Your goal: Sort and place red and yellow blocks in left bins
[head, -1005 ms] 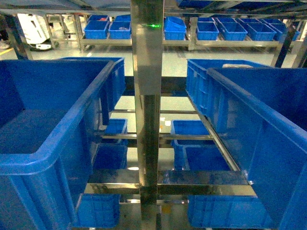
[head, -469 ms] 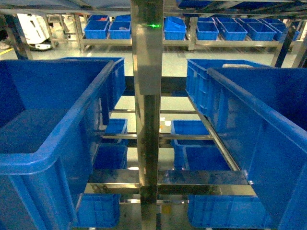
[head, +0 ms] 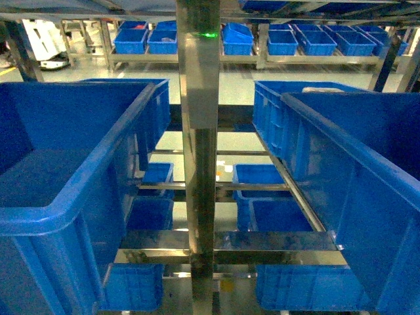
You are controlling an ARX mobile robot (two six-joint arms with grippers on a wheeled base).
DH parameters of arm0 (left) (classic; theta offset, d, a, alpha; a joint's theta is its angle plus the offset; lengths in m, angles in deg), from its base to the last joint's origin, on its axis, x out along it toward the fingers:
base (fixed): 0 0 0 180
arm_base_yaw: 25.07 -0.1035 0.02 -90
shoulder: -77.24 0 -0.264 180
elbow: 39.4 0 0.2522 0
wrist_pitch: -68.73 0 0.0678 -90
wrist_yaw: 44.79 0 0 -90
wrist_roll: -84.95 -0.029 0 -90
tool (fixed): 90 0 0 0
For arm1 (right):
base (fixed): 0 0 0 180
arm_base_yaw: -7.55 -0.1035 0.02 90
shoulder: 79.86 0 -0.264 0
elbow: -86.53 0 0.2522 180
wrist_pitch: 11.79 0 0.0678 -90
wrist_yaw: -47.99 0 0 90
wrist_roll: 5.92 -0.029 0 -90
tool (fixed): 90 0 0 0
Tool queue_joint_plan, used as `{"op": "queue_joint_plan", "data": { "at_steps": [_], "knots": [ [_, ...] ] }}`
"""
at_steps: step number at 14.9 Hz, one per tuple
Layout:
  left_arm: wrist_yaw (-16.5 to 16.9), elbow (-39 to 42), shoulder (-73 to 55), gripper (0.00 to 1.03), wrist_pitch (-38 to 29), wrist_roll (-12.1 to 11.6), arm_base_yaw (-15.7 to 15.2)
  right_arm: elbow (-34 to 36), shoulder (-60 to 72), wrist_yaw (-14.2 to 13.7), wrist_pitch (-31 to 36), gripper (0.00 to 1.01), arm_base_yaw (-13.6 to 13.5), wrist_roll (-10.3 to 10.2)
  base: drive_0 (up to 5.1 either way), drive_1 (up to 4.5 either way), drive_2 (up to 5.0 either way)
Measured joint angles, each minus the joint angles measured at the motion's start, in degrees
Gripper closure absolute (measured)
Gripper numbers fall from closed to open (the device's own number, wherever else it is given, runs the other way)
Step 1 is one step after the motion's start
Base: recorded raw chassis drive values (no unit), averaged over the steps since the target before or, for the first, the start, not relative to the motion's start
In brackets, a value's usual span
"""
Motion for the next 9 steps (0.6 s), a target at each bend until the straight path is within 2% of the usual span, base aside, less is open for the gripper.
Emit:
{"op": "queue_joint_plan", "data": {
  "at_steps": [2, 3, 5, 7, 9],
  "knots": [
    [-0.04, 0.0, 0.07, 0.76, -0.02, 0.0, -0.02, -0.74, 2.86, 0.13, 0.09, 0.73, 0.11, 0.24, 0.0, 0.0, 0.0],
    [-0.04, 0.0, 0.07, 0.76, 0.0, 0.0, -0.02, -0.74, 3.04, -0.2, 1.18, 0.73, 0.11, 1.25, 0.0, 0.0, 0.0],
    [-0.04, 0.0, 0.07, 0.76, 0.0, 0.0, -0.02, -1.92, 7.89, -2.93, 2.32, 0.73, 0.46, 4.0, 0.0, 0.0, 0.0],
    [-0.04, 0.0, 0.07, 0.76, 0.02, 0.0, -0.02, -3.48, 14.21, -4.9, 2.58, 0.73, 2.36, 6.8, 0.0, 0.0, 0.0],
    [-0.04, 0.0, 0.09, 0.76, -0.02, 0.0, -0.02, -4.98, 16.46, -5.03, 6.21, 0.73, 4.44, 7.91, 0.0, 0.0, 0.0]
  ]
}}
